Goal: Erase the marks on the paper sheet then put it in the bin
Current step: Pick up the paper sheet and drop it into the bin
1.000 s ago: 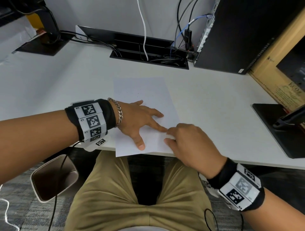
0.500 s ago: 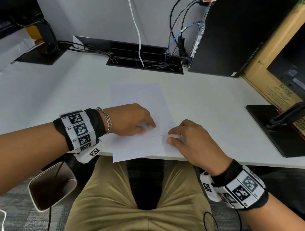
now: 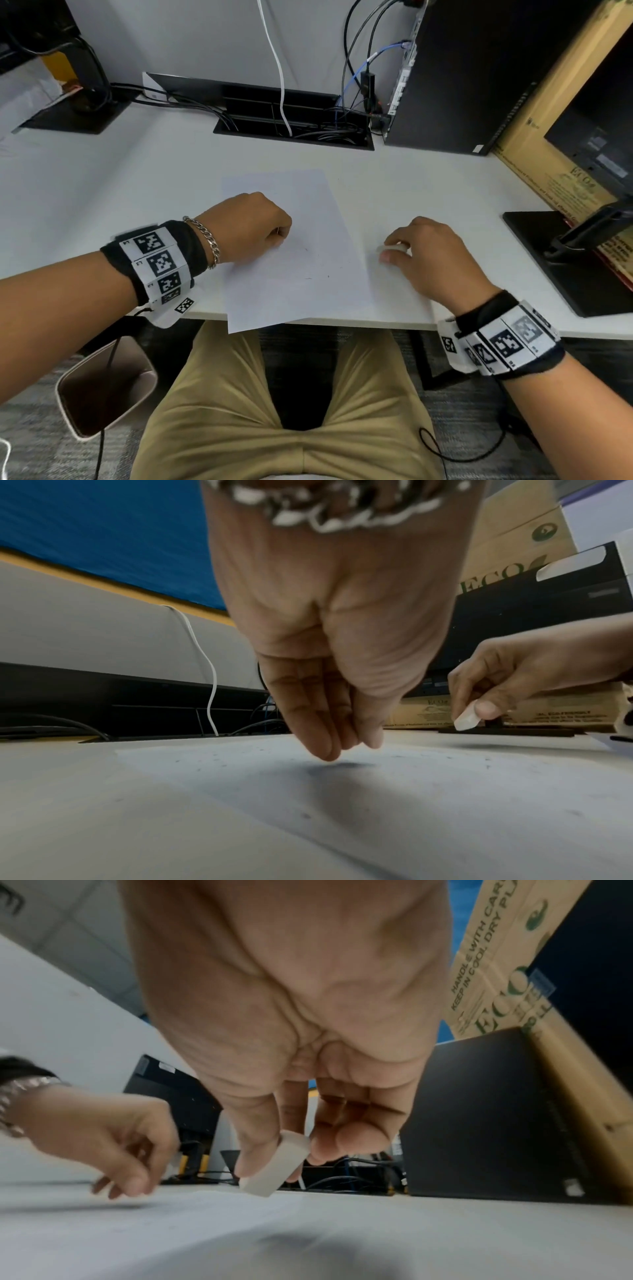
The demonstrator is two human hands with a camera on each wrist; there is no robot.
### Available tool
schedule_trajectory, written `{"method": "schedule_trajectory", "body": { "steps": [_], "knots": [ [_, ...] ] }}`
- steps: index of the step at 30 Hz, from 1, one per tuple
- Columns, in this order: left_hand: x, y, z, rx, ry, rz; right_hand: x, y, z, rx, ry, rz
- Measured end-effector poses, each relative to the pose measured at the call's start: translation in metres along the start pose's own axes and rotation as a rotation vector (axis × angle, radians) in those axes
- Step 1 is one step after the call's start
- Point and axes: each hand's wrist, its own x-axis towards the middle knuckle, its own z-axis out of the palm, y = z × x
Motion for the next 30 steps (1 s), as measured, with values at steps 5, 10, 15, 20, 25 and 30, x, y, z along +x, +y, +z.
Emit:
{"method": "schedule_trajectory", "body": {
  "steps": [5,10,15,20,25,30],
  "knots": [
    [0.001,0.001,-0.004,-0.001,-0.053,0.019,0.004,0.007,0.007,-0.18,-0.18,0.065],
    [0.005,0.002,-0.015,0.05,-0.098,-0.004,-0.002,-0.006,-0.001,-0.277,-0.199,0.056],
    [0.013,-0.002,-0.033,0.183,-0.122,-0.084,-0.044,-0.054,0.004,0.066,-0.237,-0.207],
    [0.04,-0.036,-0.057,0.15,-0.151,-0.184,-0.068,-0.084,0.03,0.018,-0.3,-0.299],
    [0.061,-0.069,-0.049,0.19,-0.257,-0.345,-0.072,-0.084,0.038,-0.007,-0.243,-0.33],
    [0.069,-0.086,-0.027,0.097,-0.247,-0.429,-0.07,-0.087,0.048,-0.092,-0.173,-0.37]
  ]
}}
